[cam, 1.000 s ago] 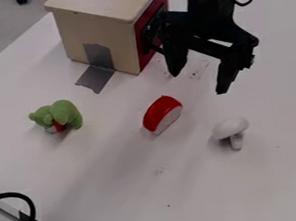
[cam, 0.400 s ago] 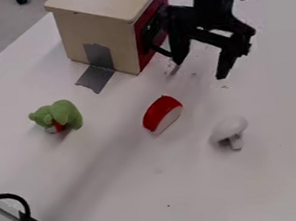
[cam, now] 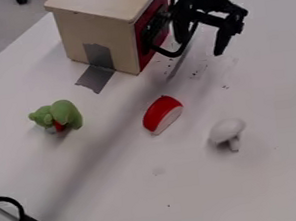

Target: Pull open the drawer

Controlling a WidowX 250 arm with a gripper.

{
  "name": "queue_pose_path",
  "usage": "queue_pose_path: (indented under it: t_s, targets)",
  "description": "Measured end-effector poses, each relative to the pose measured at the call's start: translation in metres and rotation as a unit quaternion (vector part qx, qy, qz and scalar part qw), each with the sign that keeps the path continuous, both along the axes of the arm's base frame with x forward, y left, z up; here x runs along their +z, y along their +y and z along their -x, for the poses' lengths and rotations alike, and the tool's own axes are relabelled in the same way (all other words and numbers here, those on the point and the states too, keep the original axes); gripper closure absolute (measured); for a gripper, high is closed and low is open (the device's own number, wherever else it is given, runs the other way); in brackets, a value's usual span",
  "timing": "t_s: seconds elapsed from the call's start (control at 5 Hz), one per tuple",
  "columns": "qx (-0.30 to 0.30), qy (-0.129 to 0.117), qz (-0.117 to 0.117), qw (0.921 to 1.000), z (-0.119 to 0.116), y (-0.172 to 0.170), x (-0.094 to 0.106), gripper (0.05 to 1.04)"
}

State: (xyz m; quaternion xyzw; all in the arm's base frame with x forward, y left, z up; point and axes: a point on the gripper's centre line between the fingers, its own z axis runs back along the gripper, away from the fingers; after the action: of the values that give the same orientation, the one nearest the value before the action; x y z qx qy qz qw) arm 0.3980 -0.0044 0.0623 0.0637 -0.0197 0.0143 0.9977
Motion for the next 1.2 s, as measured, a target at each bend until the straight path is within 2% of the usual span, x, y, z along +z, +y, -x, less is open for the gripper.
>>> queue_pose_path:
  t_s: [0.2, 0.4, 0.6, 0.8, 1.0, 1.2]
  targets:
    - [0.012, -0.001, -0.006, 0.9999, -0.025, 0.009, -0.006, 0.083]
    - [0.021, 0.007, -0.023, 0.9995, -0.038, 0.020, -0.014, 0.083]
    - [0.027, 0.026, -0.025, 0.9990, -0.040, 0.025, -0.026, 0.133]
    - [0.039, 0.044, -0.016, 0.9981, -0.036, 0.032, -0.037, 0.415]
    - [0.043, 0.046, -0.016, 0.9979, -0.035, 0.033, -0.037, 0.711]
    - [0.046, 0.052, -0.006, 0.9976, -0.030, 0.031, -0.042, 0.918]
